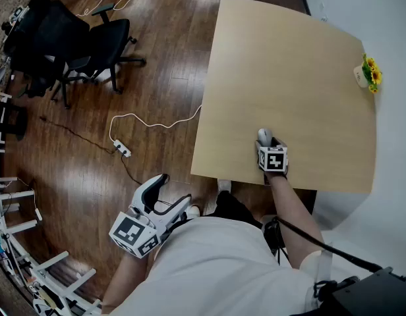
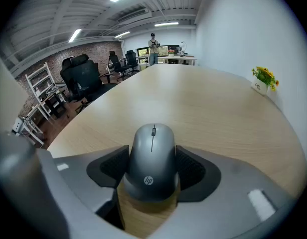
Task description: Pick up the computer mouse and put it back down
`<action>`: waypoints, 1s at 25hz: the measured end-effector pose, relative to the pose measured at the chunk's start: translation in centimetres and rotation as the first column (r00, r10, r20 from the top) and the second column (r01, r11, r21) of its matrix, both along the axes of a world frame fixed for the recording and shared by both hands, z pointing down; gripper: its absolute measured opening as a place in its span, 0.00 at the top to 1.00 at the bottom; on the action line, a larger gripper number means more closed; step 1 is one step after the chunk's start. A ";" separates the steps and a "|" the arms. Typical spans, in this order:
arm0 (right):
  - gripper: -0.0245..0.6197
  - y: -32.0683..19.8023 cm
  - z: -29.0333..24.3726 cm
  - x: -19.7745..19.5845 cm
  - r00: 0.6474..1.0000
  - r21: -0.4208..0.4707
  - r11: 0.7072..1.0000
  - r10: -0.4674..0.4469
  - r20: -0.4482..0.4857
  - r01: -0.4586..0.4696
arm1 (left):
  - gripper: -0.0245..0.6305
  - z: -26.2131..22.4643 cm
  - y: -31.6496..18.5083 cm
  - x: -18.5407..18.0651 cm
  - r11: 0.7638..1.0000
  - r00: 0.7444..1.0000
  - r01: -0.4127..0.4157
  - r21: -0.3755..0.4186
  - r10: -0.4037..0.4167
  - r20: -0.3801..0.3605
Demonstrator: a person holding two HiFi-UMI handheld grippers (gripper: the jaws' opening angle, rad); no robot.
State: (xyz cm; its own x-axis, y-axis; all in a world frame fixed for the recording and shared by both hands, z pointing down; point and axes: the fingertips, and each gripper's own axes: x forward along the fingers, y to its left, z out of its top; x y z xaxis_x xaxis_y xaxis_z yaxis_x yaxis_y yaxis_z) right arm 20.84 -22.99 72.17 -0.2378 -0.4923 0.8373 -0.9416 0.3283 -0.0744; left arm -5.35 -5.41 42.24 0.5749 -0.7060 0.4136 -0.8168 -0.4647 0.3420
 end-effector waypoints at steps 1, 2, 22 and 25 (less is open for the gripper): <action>0.50 -0.2 -0.1 0.2 1.000 0.001 1.000 0.003 0.000 -0.003 | 0.48 0.0 -0.1 0.1 1.000 1.000 -0.004 0.006 0.004 0.000; 0.50 -0.3 -0.2 0.3 1.000 0.002 1.000 0.006 0.000 -0.006 | 0.48 -0.1 -0.1 0.1 1.000 1.000 -0.007 0.011 0.007 -0.001; 0.50 12.3 -19.3 -3.8 0.995 0.248 0.968 0.022 0.094 -0.045 | 0.48 -1.3 9.3 -4.6 0.985 0.990 -0.122 0.120 0.129 -0.051; 0.50 16.1 -23.1 -4.7 0.996 0.291 0.956 0.003 0.087 -0.028 | 0.48 -1.2 11.2 -5.6 0.982 0.987 -0.144 0.124 0.152 -0.058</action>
State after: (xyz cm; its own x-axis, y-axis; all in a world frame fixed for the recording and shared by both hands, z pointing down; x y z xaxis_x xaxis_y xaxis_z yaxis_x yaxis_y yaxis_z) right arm 16.09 -6.86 49.06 -0.2921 -0.7163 0.6337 -0.9411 0.3333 -0.0570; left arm -10.95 5.77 41.08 0.7004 -0.6530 0.2883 -0.7129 -0.6196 0.3284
